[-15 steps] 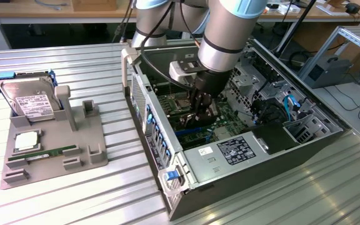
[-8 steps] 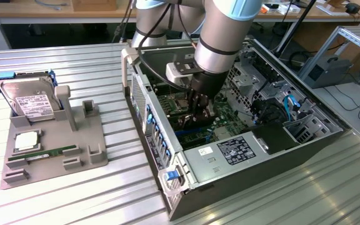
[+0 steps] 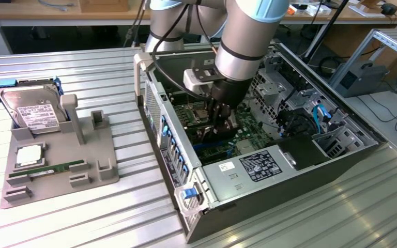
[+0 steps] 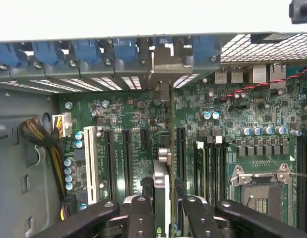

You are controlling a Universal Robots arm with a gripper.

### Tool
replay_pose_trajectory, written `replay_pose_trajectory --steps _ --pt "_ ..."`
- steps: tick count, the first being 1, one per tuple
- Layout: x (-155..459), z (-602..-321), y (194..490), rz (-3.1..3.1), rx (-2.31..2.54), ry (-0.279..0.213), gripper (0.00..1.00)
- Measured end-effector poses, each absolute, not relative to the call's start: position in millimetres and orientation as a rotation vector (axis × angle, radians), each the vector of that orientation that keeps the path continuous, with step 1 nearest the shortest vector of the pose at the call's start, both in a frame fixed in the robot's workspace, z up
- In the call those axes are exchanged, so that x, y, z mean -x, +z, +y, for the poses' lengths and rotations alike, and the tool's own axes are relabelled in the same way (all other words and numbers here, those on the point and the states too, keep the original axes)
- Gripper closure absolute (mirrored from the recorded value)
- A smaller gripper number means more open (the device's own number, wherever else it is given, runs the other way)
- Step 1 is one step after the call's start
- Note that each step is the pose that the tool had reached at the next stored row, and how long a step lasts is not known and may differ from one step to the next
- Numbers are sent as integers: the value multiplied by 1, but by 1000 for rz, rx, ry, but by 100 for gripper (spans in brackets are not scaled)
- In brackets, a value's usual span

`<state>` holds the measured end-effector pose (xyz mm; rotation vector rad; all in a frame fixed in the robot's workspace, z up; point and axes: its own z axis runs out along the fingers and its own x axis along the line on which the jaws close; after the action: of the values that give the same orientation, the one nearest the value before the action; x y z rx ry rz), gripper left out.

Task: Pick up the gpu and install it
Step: 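Insert the gpu into the slot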

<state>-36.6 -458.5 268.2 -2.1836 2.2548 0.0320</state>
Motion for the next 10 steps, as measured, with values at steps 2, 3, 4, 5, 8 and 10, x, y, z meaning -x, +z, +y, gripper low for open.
replay_pose_trajectory --steps 2,3,4,5,8,10 --pt "28 -459 268 2255 2186 34 73" --pt "27 -459 268 2254 2187 34 73" --pt "27 -459 268 2254 2187 34 73" --pt "27 -458 268 2254 2187 34 73" --pt "27 -458 268 2240 2174 6 73" --pt "27 -458 268 2240 2174 6 73"
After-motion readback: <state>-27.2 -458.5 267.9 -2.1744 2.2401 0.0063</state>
